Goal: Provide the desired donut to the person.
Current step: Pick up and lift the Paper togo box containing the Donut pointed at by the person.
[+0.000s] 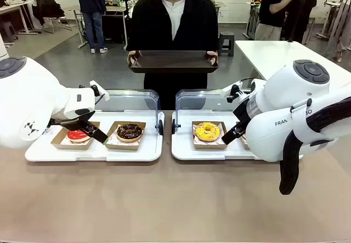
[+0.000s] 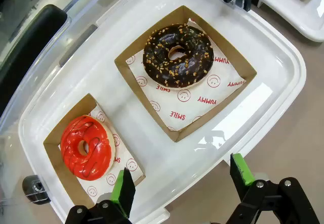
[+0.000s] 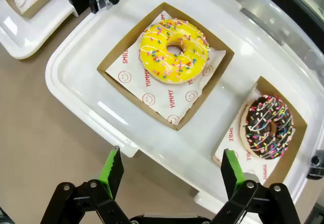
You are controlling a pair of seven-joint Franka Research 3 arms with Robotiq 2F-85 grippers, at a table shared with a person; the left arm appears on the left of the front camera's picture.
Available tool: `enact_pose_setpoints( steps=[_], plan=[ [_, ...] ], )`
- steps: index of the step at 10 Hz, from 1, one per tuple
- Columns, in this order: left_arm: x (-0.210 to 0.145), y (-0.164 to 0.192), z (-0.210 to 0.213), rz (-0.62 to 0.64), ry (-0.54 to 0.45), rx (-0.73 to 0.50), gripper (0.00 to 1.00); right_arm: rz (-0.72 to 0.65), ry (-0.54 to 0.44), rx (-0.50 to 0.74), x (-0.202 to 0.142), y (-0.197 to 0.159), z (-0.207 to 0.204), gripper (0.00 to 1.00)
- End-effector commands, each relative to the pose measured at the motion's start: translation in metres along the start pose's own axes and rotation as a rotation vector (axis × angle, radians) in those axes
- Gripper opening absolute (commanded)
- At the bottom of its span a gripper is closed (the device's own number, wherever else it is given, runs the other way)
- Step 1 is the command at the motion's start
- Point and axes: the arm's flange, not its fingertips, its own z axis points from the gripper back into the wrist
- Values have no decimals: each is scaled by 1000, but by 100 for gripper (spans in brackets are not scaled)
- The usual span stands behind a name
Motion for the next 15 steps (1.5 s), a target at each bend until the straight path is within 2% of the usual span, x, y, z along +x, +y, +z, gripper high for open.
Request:
enact_pose_setpoints(
  steps=[1, 15],
  plan=[
    [0, 0, 0, 0, 0, 0, 100, 0, 0, 0, 0, 0, 0, 100],
    [0, 0, 0, 0, 0, 0, 100, 0, 0, 0, 0, 0, 0, 100]
  ],
)
